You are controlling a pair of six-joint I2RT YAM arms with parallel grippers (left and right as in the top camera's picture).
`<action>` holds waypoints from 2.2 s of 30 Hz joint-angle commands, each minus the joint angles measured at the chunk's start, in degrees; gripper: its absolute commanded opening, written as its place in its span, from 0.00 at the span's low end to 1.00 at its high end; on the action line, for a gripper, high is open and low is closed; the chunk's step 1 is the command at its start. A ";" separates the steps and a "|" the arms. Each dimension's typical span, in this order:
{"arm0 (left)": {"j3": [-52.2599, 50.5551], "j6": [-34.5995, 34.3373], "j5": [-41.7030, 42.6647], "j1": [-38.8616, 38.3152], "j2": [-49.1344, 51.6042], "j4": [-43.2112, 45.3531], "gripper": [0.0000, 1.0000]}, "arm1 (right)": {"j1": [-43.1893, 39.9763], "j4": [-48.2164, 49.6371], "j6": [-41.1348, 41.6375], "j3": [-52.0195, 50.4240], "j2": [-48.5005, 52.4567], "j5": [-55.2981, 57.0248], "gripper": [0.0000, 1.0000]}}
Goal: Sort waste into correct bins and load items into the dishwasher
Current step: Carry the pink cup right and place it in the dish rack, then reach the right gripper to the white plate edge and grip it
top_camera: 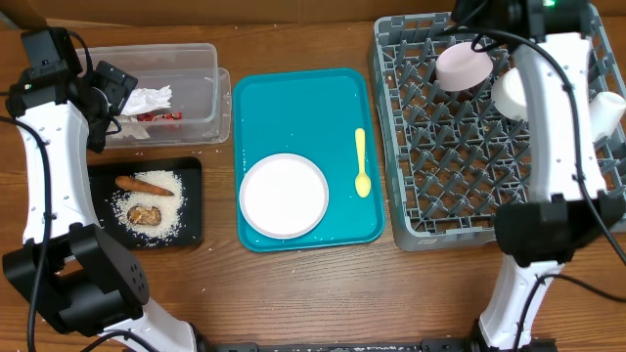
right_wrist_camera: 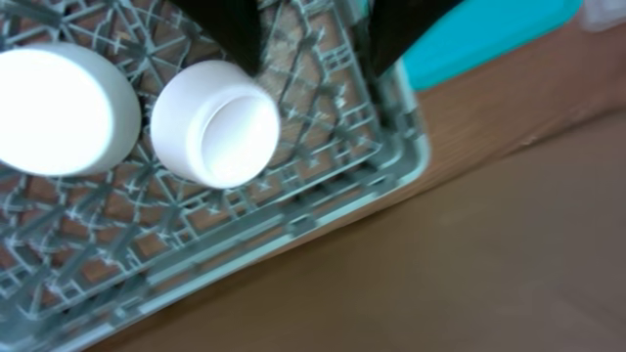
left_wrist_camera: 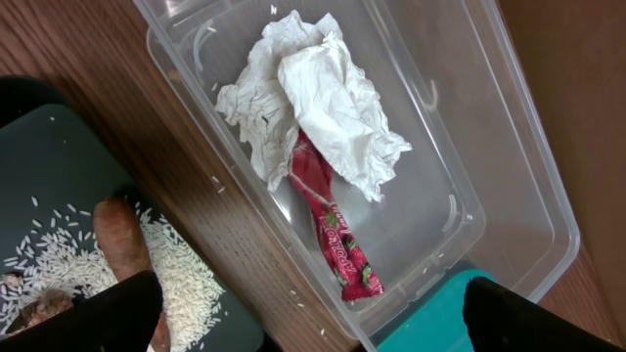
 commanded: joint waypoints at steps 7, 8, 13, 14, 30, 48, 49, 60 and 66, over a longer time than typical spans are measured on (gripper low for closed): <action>0.52 -0.50 -0.15 -0.20 0.09 0.04 1.00 | -3.04 3.63 -0.07 -0.90 12.00 4.02 0.14; 0.52 -0.50 -0.17 -0.20 0.09 0.04 1.00 | -3.15 3.34 -0.04 -0.94 12.68 3.56 0.13; 0.52 -0.50 -0.15 -0.20 0.09 0.04 1.00 | -3.48 2.93 -0.04 -2.36 14.47 2.05 0.09; 0.52 -0.50 -0.15 -0.20 0.09 0.04 1.00 | -3.54 2.91 -0.07 -2.67 14.62 2.10 0.09; 0.52 -0.50 -0.15 -0.20 0.09 0.04 1.00 | -6.60 -1.44 -0.07 -2.03 14.88 3.02 0.05; 0.52 -0.50 -0.17 -0.20 0.09 0.04 1.00 | -0.68 -25.90 -9.64 27.67 11.06 -30.01 0.88; 0.52 -0.50 -0.15 -0.20 0.09 0.04 1.00 | 1.18 -28.06 -10.47 27.36 11.15 -32.85 0.90; 0.52 -0.50 -0.15 -0.20 0.09 0.04 1.00 | 24.44 -26.97 -5.77 5.05 11.23 -22.95 1.00; 0.52 -0.50 -0.17 -0.20 0.09 0.04 1.00 | 34.58 -22.36 -6.10 -4.26 11.23 -25.94 1.00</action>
